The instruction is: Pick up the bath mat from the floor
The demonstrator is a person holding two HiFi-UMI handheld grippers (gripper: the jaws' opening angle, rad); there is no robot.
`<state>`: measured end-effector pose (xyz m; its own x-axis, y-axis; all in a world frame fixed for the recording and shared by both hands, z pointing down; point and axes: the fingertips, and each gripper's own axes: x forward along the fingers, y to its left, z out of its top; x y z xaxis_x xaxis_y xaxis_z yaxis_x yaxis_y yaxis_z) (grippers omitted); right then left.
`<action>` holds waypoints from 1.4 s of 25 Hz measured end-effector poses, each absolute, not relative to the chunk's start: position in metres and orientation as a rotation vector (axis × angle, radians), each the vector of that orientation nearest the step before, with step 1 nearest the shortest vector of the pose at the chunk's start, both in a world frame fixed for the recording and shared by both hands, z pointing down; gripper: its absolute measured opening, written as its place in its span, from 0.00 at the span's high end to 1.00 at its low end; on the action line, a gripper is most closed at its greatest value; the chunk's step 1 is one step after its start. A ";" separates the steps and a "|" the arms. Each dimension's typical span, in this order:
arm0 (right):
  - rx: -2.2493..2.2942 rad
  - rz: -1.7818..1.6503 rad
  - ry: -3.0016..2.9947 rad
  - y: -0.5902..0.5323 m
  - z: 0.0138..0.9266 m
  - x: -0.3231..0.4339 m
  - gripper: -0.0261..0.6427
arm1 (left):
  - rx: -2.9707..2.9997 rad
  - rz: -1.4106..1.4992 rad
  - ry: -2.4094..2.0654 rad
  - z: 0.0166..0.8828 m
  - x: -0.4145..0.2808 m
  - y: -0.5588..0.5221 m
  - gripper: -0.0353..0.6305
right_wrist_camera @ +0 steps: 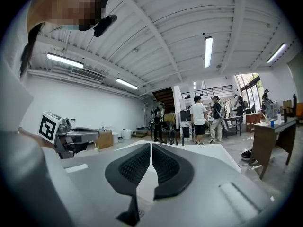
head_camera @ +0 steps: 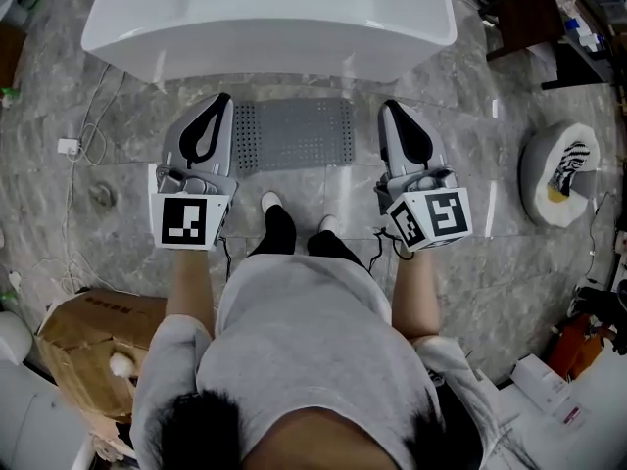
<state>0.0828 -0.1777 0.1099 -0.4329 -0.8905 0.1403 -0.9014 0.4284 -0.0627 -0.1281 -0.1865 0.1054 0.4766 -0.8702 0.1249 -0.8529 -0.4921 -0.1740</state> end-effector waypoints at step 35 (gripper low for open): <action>1.399 0.395 -2.531 -0.212 0.285 0.145 0.90 | -2.479 -0.566 1.893 0.281 -0.140 -0.194 0.94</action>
